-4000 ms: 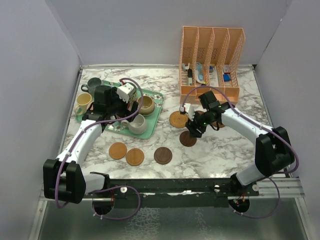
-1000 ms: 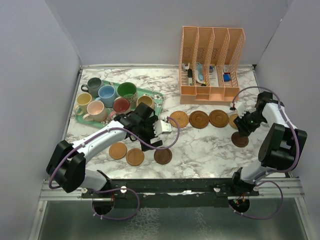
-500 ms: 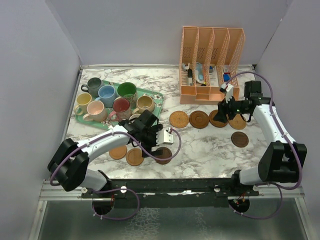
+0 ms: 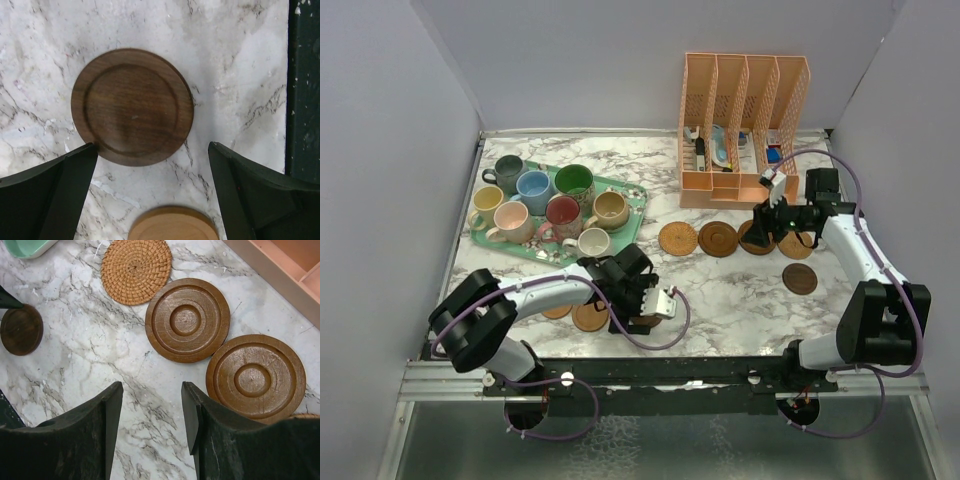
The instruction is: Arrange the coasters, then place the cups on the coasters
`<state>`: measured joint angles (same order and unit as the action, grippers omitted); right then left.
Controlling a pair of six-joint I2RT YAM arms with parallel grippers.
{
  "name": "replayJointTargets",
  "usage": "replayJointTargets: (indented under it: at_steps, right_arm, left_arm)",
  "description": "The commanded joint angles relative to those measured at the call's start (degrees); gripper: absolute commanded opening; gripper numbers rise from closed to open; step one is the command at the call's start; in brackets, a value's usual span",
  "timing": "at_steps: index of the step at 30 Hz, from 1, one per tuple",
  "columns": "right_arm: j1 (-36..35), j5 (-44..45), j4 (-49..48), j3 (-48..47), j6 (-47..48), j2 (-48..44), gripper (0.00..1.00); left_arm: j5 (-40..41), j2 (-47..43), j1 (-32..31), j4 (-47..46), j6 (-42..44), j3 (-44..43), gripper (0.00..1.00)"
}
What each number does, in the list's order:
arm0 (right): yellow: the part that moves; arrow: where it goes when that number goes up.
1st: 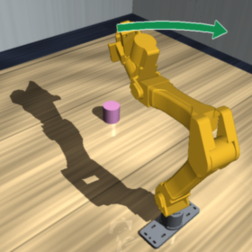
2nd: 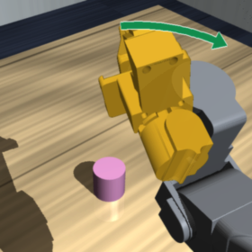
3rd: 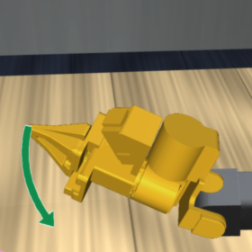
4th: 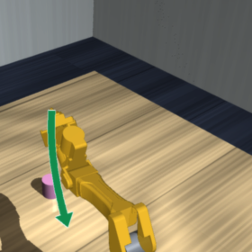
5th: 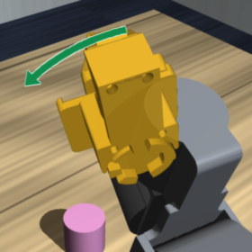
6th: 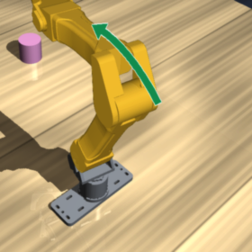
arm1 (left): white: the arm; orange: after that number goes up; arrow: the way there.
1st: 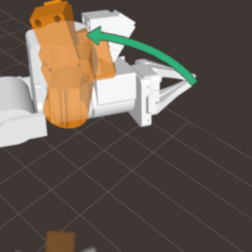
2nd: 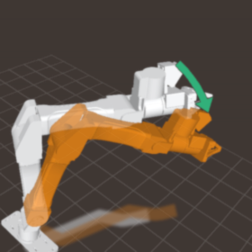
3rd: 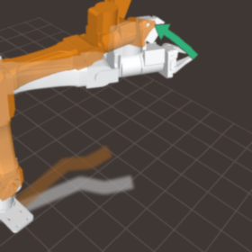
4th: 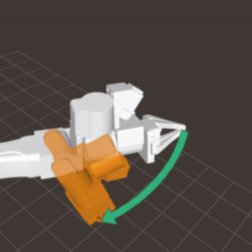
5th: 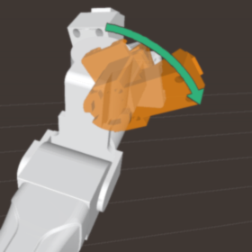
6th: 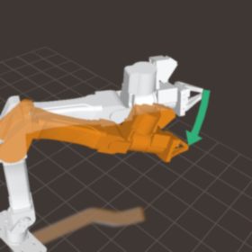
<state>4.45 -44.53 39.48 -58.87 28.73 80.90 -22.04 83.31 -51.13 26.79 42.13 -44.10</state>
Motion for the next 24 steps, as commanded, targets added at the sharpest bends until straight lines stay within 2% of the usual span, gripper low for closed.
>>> replayJointTargets:
  at_steps: [1,7,14,24]
  right_arm:
    - [-0.1,-0.1,-2.0,1.0,-0.3,-0.5,0.51]
    - [-0.1,0.3,-2.0,1.4,0.0,0.1,0.51]
    - [-0.1,0.6,-2.0,1.8,0.3,0.0,0.51]
    - [-0.1,1.4,-1.5,1.8,0.6,-0.2,0.51]
  left_arm:
    - [0.9,2.5,-1.6,-2.9,1.9,-0.5,0.96]
    - [-0.4,5.7,-2.4,-2.9,2.4,-2.8,0.92]
    - [-0.7,7.6,-2.9,-2.7,3.1,-4.4,0.81]
    - [-2.0,13.1,-3.1,-2.9,4.2,-9.3,0.72]
